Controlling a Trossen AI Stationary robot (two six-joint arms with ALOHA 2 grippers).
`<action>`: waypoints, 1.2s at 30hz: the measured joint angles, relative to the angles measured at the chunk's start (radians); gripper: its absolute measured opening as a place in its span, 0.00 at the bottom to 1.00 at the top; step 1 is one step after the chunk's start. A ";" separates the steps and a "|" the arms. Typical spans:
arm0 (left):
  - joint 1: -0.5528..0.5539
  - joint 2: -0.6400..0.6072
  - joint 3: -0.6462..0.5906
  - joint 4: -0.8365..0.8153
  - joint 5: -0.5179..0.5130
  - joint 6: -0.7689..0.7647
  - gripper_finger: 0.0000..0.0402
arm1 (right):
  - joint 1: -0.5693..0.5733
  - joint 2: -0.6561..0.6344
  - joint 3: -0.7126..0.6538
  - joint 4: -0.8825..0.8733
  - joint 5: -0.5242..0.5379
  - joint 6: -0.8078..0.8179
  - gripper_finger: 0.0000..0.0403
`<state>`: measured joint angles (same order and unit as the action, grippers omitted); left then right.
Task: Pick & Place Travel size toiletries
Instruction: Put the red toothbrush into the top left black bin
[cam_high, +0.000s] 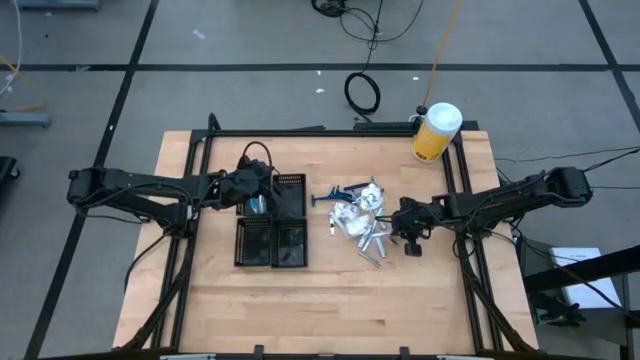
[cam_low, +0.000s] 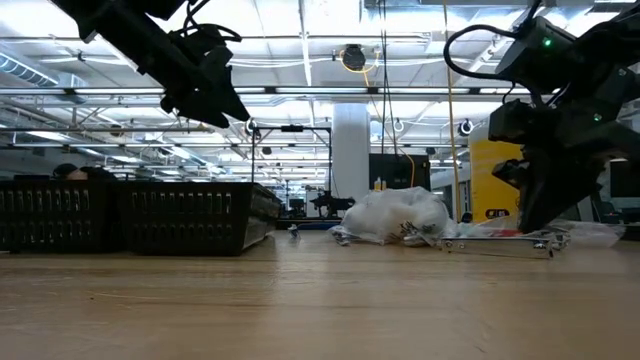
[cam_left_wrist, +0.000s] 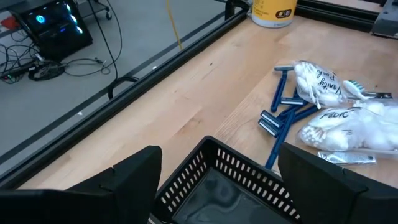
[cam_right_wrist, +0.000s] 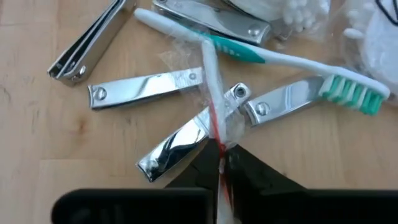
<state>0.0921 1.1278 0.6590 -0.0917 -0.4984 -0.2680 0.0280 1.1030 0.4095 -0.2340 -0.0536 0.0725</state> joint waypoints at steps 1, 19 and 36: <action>0.000 0.000 0.000 0.000 0.000 0.000 0.77 | 0.000 0.000 0.000 0.000 0.001 0.012 0.03; 0.000 0.000 0.000 0.021 0.002 -0.029 0.77 | 0.000 -0.241 -0.003 0.153 0.000 0.038 0.00; -0.032 0.465 0.029 1.145 0.370 0.263 0.77 | 0.000 -0.095 -0.002 1.074 -0.002 -0.190 0.00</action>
<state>0.0601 1.5924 0.6875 1.0534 -0.1281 -0.0046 0.0282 1.0082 0.4076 0.8400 -0.0557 -0.1177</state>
